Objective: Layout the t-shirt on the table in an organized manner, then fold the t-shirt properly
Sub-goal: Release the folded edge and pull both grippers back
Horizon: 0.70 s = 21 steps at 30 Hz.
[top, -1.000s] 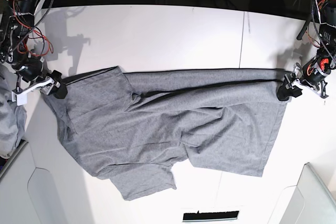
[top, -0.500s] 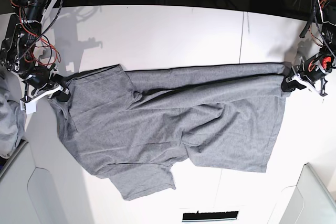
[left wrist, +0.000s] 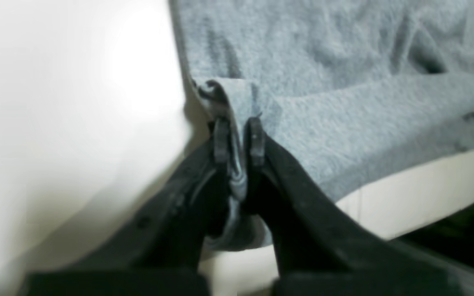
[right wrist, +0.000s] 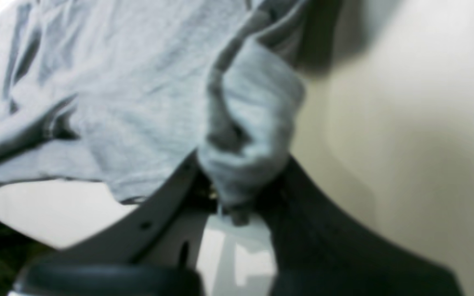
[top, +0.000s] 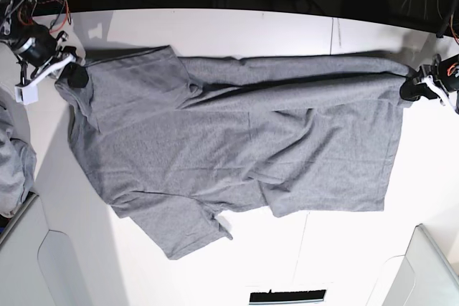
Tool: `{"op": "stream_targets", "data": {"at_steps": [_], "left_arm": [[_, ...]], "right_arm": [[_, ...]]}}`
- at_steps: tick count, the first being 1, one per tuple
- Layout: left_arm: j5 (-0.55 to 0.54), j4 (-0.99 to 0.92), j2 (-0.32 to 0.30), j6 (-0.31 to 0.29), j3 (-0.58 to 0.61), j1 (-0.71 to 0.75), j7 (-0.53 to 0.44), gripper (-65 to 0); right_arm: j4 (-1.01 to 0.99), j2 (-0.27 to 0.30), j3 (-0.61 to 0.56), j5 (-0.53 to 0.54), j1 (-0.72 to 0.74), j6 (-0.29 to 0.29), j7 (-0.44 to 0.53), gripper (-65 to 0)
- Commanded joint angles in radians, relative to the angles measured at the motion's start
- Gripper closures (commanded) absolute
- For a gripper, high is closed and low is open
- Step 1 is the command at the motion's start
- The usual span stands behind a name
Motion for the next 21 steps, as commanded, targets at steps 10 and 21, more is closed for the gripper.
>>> {"op": "stream_targets", "data": {"at_steps": [10,21], "left_arm": [[-0.024,0.107,-0.043,-0.012,-0.007,0.088,-0.002,0.0],[-0.025,0.107,-0.043,-0.012,-0.007,0.091,0.051,-3.7]], "right_arm": [[0.146,0.017,0.019,0.026,-0.161,0.011,0.018,0.0],[0.147,0.018,0.034,0.023,-0.221,0.011,0.015,0.0]]}}
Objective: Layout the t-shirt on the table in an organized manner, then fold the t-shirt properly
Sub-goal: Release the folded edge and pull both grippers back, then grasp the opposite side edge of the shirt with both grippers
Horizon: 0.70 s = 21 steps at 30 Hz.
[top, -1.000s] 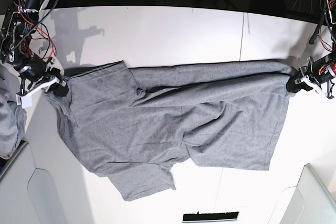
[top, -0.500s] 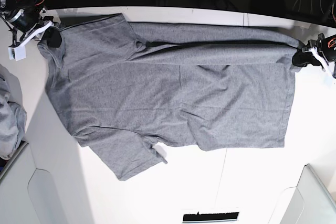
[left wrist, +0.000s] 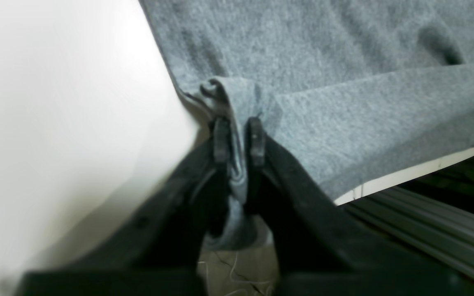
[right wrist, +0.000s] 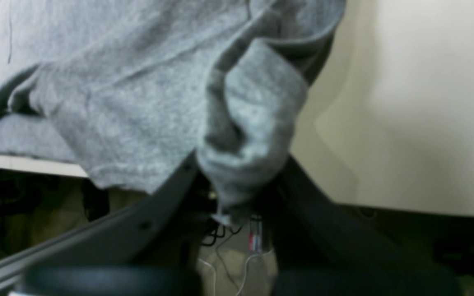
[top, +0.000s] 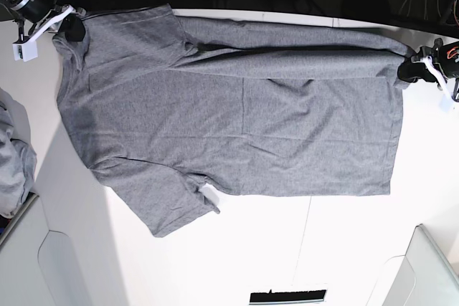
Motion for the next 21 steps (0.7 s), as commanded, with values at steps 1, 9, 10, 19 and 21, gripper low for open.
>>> {"op": "stream_targets", "data": {"at_steps": [1,9,10,19,21], "left_arm": [[-0.015,0.014,-0.027,-0.009,-0.008,-0.005,-0.002,-7.1],[-0.097,0.024,-0.029,-0.009,-0.008,-0.011,0.001,-27.9],[-0.108,0.035,-0.028,-0.009,-0.008,-0.011,0.014,-28.6],[-0.111,0.177,-0.042,-0.009,-0.009,-0.037,0.038,-30.5],[-0.103,0.177,-0.041,-0.009,-0.009,-0.070,0.036,-33.6]], "right_arm": [[0.018,0.014,0.014,0.013,-0.003,0.007,0.016,0.0],[0.019,0.021,0.017,0.013,-0.002,0.006,0.020,-33.1],[0.019,0.029,0.018,0.014,-0.002,0.006,0.022,-34.5],[0.041,0.093,0.138,0.030,0.060,0.002,0.024,-34.5],[0.041,0.114,0.143,0.031,0.100,-0.011,0.030,-34.5]]}}
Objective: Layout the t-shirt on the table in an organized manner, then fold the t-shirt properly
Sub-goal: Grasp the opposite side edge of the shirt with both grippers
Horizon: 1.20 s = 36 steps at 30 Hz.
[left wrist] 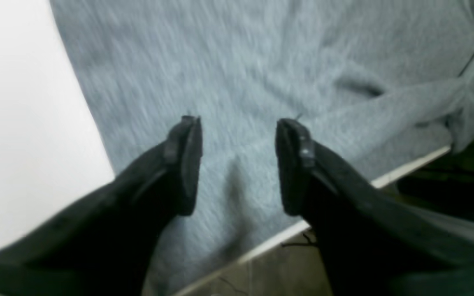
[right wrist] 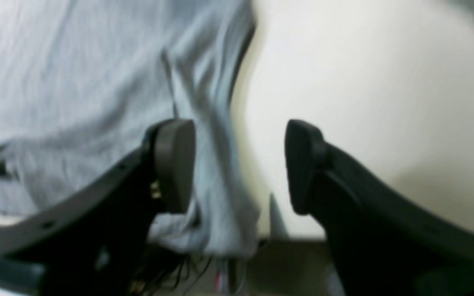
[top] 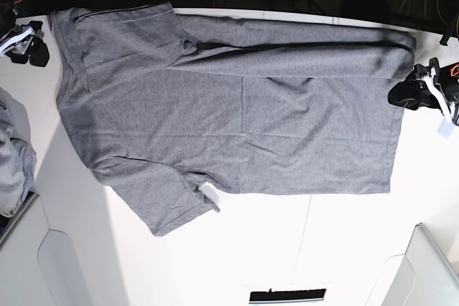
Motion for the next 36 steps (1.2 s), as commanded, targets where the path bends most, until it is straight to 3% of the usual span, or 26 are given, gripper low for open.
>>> {"op": "stream_targets", "data": {"at_steps": [1,9,19,23,27,33,36], "left_arm": [[-0.023,0.014,-0.027,-0.009,-0.009,-0.025,-0.023,-34.8],[-0.034,0.015,-0.022,-0.009,-0.008,-0.102,-0.030,-34.9],[0.032,0.014,-0.022,-0.009,-0.007,-0.110,-0.076,-34.9],[0.111,0.002,-0.021,-0.009,-0.007,-0.114,-0.136,-34.9],[0.183,-0.071,0.010,-0.009,-0.007,-0.187,-0.180,-34.9],[0.361,-0.368,0.069,-0.009,0.086,-0.416,-0.346,-34.9],[0.484,-0.529,0.098,0.007,0.161,-0.528,-0.489,-34.9]], "right_arm": [[0.018,0.026,0.008,0.017,0.030,-0.002,0.024,-34.5],[-0.109,0.083,-0.108,-0.111,0.305,-0.018,0.103,-34.5],[-0.686,0.085,-0.378,-0.420,0.713,-0.091,0.314,-34.5],[-0.851,0.084,-0.401,-0.426,0.790,-0.089,0.317,-34.5],[-0.880,0.073,-0.401,-0.391,0.793,-0.033,0.313,-34.5],[-0.879,0.029,-0.404,-0.383,0.784,-0.030,0.293,-34.5],[-0.880,0.006,-0.404,-0.380,0.781,-0.030,0.262,-34.5]]}}
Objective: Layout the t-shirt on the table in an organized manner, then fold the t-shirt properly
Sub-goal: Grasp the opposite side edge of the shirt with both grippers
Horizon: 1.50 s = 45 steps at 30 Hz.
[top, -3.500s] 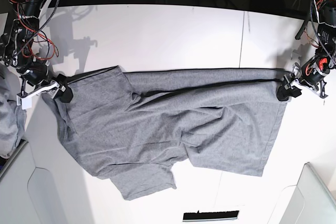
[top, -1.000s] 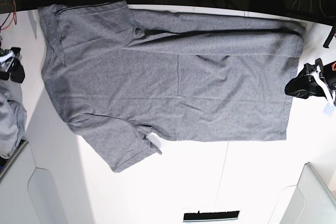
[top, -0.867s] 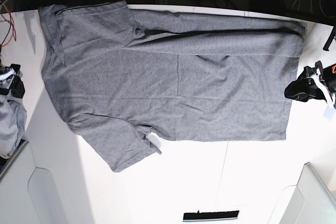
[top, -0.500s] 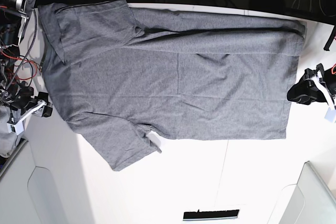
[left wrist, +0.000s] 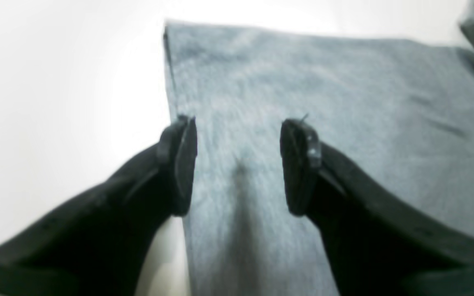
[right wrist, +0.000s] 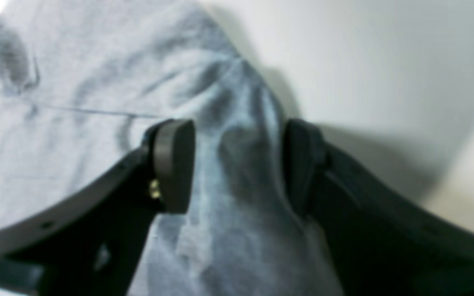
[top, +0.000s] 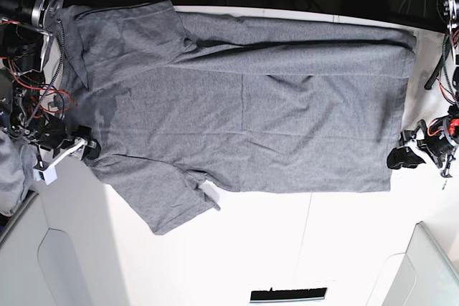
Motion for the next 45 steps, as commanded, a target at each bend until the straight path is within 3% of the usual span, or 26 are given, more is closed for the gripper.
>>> {"op": "stream_targets", "data": {"at_steps": [1,6,7,9,11,15,20,34,38,42,45], "left_arm": [[0.020,-0.026,-0.013,0.032,0.013,-0.060,-0.065,-34.9],[0.209,-0.205,0.018,0.333,0.085,-0.182,-0.230,-34.9],[0.223,-0.237,0.020,0.371,0.087,-0.198,-0.250,-34.9],[0.225,-0.283,0.020,0.378,0.087,-0.226,-0.255,-34.9],[0.222,-0.318,0.019,0.352,0.087,-0.240,-0.250,-34.8],[0.114,-0.331,0.023,0.235,0.087,-0.236,-0.202,-34.8],[0.072,-0.331,0.032,0.184,0.086,-0.225,-0.186,-34.8],[0.094,-0.331,0.086,0.182,0.086,-0.153,-0.214,-34.8],[0.033,-0.329,0.087,0.060,0.086,-0.153,-0.203,-34.8],[-0.004,-0.328,0.097,-0.019,0.086,-0.153,-0.175,-34.8],[-0.003,-0.328,0.111,-0.022,0.086,-0.153,-0.176,-31.5]], "right_arm": [[0.013,0.006,0.002,0.005,0.018,0.002,-0.009,-34.5],[0.013,0.001,0.002,0.013,-0.001,0.002,-0.036,-34.5],[0.013,0.001,0.002,0.012,-0.002,0.002,-0.045,-34.5],[0.013,0.001,0.002,0.020,-0.005,0.003,-0.052,-34.5],[0.013,0.001,0.002,0.030,-0.006,0.002,-0.052,-34.5],[0.013,0.001,0.002,0.042,-0.006,0.002,-0.053,-34.5],[0.013,0.001,0.002,0.046,-0.006,0.002,-0.071,-34.5],[0.013,0.000,0.002,0.080,-0.006,0.006,-0.081,-34.5],[0.013,0.000,0.002,0.108,-0.006,0.006,-0.081,-34.5],[0.013,0.001,0.002,0.129,-0.006,0.014,-0.080,-34.5],[0.013,0.000,0.002,0.135,-0.004,0.040,-0.080,-34.2]]}}
